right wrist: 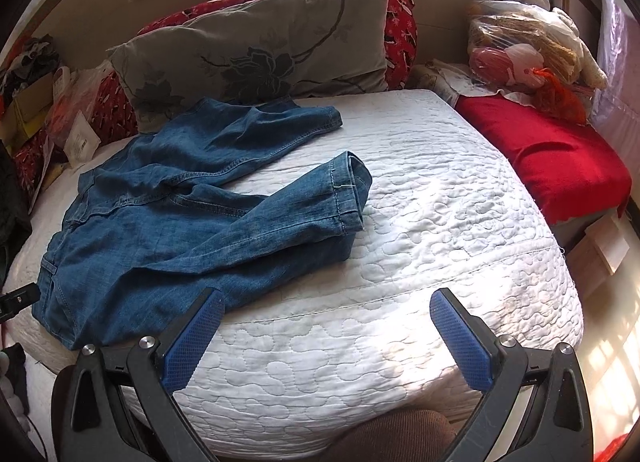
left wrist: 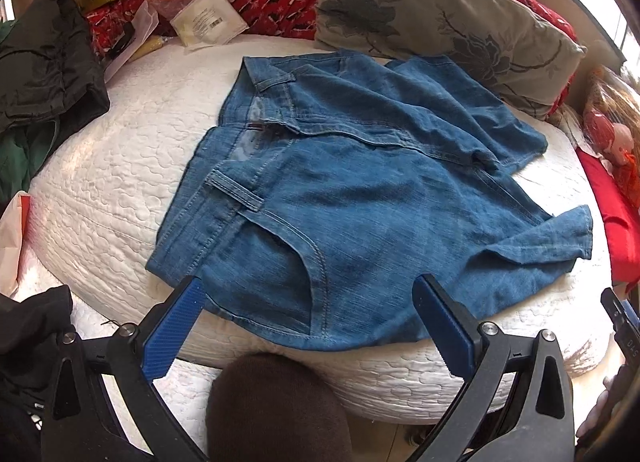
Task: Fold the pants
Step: 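Grasp the jeans waistband with the left gripper while the right gripper grasps a leg hem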
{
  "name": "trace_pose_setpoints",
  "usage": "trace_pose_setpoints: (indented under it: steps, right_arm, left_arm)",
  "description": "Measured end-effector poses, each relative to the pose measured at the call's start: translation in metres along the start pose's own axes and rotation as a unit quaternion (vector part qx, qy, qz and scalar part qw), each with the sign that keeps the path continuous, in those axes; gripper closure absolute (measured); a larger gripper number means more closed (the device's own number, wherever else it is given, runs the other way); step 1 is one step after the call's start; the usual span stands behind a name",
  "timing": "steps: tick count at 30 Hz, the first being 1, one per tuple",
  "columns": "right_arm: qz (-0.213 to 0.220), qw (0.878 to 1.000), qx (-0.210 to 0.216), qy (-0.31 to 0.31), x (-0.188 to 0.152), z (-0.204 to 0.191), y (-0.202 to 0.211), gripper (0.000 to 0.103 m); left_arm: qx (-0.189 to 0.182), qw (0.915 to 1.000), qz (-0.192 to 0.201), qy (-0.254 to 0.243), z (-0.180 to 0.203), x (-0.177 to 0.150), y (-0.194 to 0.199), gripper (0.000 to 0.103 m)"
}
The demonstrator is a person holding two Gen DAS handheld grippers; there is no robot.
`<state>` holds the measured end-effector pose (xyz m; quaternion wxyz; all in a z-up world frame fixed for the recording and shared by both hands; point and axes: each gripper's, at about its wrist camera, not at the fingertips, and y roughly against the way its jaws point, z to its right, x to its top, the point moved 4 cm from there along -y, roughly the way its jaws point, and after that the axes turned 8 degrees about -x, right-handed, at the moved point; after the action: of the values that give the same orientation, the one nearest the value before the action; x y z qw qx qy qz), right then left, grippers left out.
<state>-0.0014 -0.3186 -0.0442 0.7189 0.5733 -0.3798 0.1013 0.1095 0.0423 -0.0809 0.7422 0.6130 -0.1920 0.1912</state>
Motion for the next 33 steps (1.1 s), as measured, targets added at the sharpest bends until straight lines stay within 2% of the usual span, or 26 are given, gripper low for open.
trace_pose_setpoints:
  steps: [3, 7, 12, 14, 17, 19, 20, 21, 22, 23, 24, 26, 27, 29, 33]
  right_arm:
    - [-0.012, 1.000, -0.006, -0.020, 0.025, 0.025, -0.022, 0.001]
    - [-0.055, 0.997, 0.018, -0.050, 0.047, 0.044, -0.062, 0.001]
    - [-0.094, 0.990, 0.077, -0.068, 0.056, 0.034, -0.095, 0.001]
    - [-0.101, 0.989, 0.092, -0.063, 0.058, 0.026, -0.103, 0.001]
    - [-0.112, 0.986, 0.115, -0.055, 0.059, 0.015, -0.111, 0.003]
    - [-0.121, 0.983, 0.129, -0.051, 0.060, 0.010, -0.116, 0.013]
    - [-0.125, 0.981, 0.138, -0.050, 0.060, 0.008, -0.117, 0.026]
    - [-0.133, 0.979, 0.149, -0.050, 0.059, 0.005, -0.120, 0.045]
    - [-0.144, 0.976, 0.157, -0.048, 0.058, 0.003, -0.124, 0.054]
    - [-0.152, 0.975, 0.156, -0.045, 0.056, 0.002, -0.127, 0.072]
    - [-0.155, 0.974, 0.158, -0.042, 0.056, 0.003, -0.128, 0.083]
    - [-0.153, 0.972, 0.172, -0.051, 0.057, 0.006, -0.124, 0.084]
    - [-0.150, 0.971, 0.179, -0.058, 0.058, 0.010, -0.119, 0.085]
    - [-0.139, 0.970, 0.189, -0.064, 0.058, 0.020, -0.102, 0.085]
    - [-0.133, 0.969, 0.190, -0.087, 0.038, 0.055, -0.079, 0.085]
  left_arm:
    - [-0.011, 0.9991, -0.032, 0.027, -0.041, 0.032, -0.012, 0.000]
    - [-0.059, 0.9927, -0.087, 0.058, -0.077, 0.063, -0.035, 0.000]
    - [-0.112, 0.9820, -0.137, 0.066, -0.092, 0.087, -0.057, 0.000]
    - [-0.137, 0.9747, -0.161, 0.072, -0.092, 0.090, -0.067, 0.000]
    - [-0.147, 0.9682, -0.191, 0.068, -0.087, 0.089, -0.081, 0.000]
    - [-0.151, 0.9635, -0.215, 0.051, -0.079, 0.081, -0.090, 0.000]
    - [-0.147, 0.9623, -0.226, 0.038, -0.075, 0.077, -0.094, 0.000]
    - [-0.138, 0.9619, -0.235, 0.022, -0.070, 0.072, -0.098, 0.000]
    - [-0.125, 0.9626, -0.240, 0.009, -0.067, 0.069, -0.102, 0.000]
    - [-0.109, 0.9637, -0.244, -0.003, -0.065, 0.066, -0.106, 0.001]
    - [-0.093, 0.9648, -0.246, -0.009, -0.064, 0.063, -0.108, 0.011]
    - [-0.063, 0.9671, -0.246, -0.020, -0.063, 0.059, -0.109, 0.025]
    - [-0.053, 0.9684, -0.242, -0.025, -0.063, 0.059, -0.105, 0.043]
    - [-0.064, 0.9645, -0.256, -0.018, -0.063, 0.053, -0.097, 0.072]
    - [-0.036, 0.9655, -0.257, -0.014, -0.075, 0.036, -0.089, 0.073]
